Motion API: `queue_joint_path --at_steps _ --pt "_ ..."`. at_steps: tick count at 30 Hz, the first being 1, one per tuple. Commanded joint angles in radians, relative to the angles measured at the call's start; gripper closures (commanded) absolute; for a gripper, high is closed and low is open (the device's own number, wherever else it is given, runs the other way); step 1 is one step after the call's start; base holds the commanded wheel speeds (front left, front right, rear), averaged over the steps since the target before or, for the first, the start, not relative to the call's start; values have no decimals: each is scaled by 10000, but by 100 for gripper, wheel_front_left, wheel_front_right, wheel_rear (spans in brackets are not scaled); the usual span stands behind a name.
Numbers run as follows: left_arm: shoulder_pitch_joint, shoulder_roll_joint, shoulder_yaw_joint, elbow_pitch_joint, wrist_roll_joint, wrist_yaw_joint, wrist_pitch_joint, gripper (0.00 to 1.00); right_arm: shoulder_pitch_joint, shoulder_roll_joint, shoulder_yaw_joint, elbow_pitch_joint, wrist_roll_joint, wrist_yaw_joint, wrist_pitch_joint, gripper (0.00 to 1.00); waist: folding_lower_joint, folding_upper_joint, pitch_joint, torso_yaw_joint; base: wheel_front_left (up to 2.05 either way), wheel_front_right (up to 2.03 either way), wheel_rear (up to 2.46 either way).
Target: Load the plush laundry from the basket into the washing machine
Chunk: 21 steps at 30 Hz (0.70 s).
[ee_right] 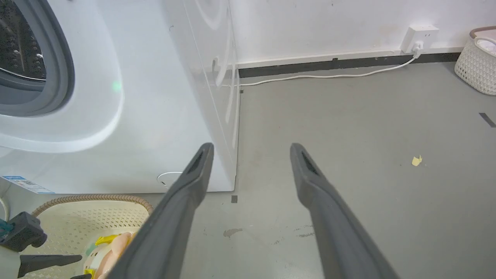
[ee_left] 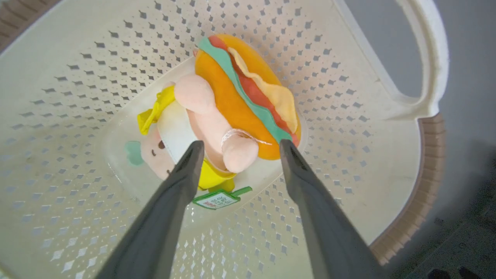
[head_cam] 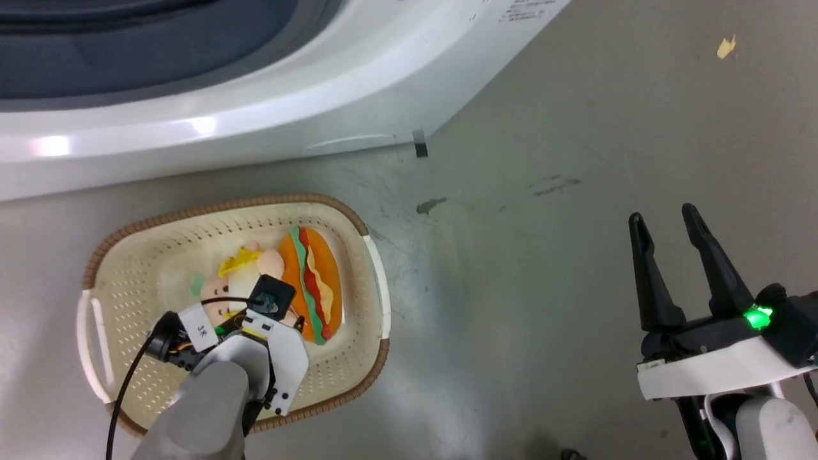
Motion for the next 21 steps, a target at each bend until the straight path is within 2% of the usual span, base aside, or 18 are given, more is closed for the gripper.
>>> queue_joint_path --at_steps 1,21 --pt "-274 69 -121 225 -32 -60 36 0 -248 -11 -18 -66 108 -7 -115 0 -1 -1 178 -90 0 0 0" --pt "-2655 710 -1653 2304 -406 -277 499 0 -542 -14 -47 -325 716 -8 -531 0 -1 -1 1998 -657 0 0 0"
